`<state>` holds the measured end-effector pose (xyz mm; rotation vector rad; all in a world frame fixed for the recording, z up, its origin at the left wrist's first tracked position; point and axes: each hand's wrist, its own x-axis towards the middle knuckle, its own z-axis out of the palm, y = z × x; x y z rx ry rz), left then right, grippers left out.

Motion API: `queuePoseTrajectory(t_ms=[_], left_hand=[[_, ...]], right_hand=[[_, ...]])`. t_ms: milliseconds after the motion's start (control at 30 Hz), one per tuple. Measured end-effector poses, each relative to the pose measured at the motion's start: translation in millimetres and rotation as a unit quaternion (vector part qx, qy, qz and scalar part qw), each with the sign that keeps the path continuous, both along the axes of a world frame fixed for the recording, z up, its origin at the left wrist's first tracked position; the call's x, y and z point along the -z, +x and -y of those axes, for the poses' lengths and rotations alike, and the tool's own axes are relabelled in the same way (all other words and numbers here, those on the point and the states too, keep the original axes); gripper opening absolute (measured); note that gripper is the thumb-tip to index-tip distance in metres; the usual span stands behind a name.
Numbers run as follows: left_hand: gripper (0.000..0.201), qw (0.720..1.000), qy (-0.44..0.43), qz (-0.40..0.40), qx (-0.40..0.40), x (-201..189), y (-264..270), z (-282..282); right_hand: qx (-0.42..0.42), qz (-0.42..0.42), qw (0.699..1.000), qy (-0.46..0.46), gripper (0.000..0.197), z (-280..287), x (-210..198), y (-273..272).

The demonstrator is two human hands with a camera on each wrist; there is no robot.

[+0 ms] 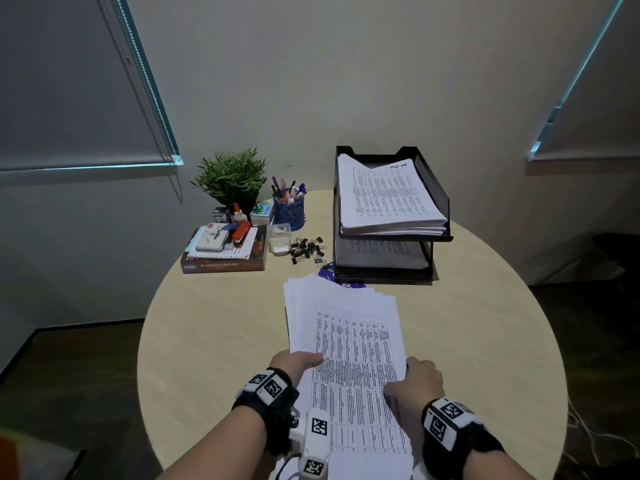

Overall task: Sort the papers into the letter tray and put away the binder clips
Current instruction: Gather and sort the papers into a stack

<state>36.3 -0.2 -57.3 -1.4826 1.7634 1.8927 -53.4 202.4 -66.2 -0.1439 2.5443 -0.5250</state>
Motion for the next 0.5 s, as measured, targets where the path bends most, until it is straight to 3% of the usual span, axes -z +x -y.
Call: queuePoseTrajectory(t_ms=[133,233,367,500], left_hand=[[0.051,0.999,-0.026,-0.025,-0.007,8,2,-4],[0.045,0.992,-0.016,-0.123,-0.025,12,5,-6],[0.036,0.97,0.018,-0.243,0.015,-11,12,-5],[0.028,0.945,0.05,-0.319,0.042,-39,18,3]], right_hand=[[0.013,0.029,0.996,-0.081,0.062,-8,11,-8],[0.061,0.076,0.983,-0.157,0.044,-16,7,-15],[0.15,0.117,0.929,-0.317,0.056,-35,-5,-19],[0.133,0.154,0.861,-0.466,0.06,-33,-37,-21]])
